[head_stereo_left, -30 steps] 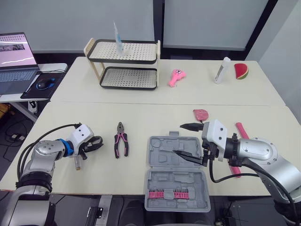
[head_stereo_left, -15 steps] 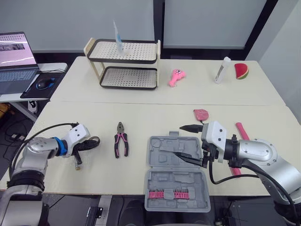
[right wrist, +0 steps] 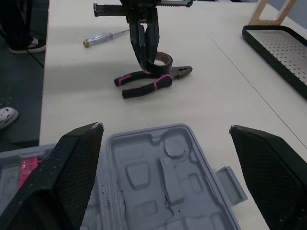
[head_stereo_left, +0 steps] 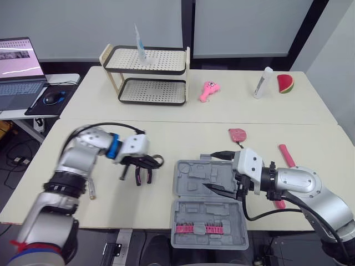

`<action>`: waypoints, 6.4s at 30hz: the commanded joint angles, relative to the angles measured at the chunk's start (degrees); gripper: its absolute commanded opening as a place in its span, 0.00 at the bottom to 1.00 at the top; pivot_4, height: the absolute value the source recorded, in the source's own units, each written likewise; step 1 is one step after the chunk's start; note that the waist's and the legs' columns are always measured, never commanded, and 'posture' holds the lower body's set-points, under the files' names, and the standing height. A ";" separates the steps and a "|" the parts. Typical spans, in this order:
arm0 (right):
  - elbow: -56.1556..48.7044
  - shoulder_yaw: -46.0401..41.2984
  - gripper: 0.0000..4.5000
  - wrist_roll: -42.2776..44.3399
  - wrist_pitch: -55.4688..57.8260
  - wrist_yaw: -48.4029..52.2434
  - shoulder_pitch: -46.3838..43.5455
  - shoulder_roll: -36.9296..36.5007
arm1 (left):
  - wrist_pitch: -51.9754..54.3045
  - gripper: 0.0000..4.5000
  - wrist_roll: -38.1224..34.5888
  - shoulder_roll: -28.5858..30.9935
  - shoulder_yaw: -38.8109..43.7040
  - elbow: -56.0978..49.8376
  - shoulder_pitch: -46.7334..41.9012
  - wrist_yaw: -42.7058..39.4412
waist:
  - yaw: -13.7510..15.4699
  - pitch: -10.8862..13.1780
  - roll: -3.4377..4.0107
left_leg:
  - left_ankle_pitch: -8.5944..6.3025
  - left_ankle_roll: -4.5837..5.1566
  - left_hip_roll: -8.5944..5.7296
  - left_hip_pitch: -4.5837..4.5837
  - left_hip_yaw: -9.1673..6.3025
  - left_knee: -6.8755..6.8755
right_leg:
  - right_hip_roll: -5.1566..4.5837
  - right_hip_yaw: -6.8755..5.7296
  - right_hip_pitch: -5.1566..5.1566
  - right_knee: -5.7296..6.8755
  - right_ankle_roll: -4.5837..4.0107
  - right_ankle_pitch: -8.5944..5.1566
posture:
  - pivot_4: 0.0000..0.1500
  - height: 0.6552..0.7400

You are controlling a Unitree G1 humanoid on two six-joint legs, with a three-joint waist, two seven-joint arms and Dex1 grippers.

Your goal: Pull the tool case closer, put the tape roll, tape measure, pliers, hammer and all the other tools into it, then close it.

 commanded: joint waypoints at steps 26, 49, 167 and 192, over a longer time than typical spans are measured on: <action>-7.78 -1.47 1.00 -1.71 7.39 -4.50 1.71 -0.03 | -12.65 0.00 12.98 -14.82 -7.19 23.20 -9.57 10.36 | -0.01 0.01 -0.02 | 0.07 -0.12 -0.03 -0.10 -0.08 0.07 | 0.07 -0.02 -0.03 -0.01 0.00 0.00 | 1.00 1.00; -6.08 -0.75 1.00 -1.82 5.78 -4.34 1.33 0.13 | -13.87 0.30 13.43 -15.23 -6.90 24.90 -9.92 10.47 | -0.01 0.01 -0.02 | 0.09 -0.15 -0.03 -0.10 -0.08 0.08 | 0.07 -0.02 -0.02 -0.01 0.00 0.00 | 1.00 1.00; 33.88 -22.49 1.00 -2.46 -8.69 2.32 -1.41 -2.94 | 15.56 0.99 -15.61 8.60 20.88 -10.82 4.57 20.62 | 0.13 0.10 0.18 | 0.09 -0.17 0.02 0.02 0.28 0.03 | -0.06 0.14 -0.01 0.04 0.00 -0.01 | 1.00 1.00; 70.10 -11.56 0.79 -14.29 -18.13 -12.94 -21.30 15.60 | 15.61 1.00 -10.91 -9.76 6.33 -17.78 -1.08 24.87 | -0.35 0.10 0.20 | 0.13 -0.24 0.03 -0.07 0.26 0.11 | -0.04 0.13 -0.07 0.04 0.00 -0.01 | 1.00 1.00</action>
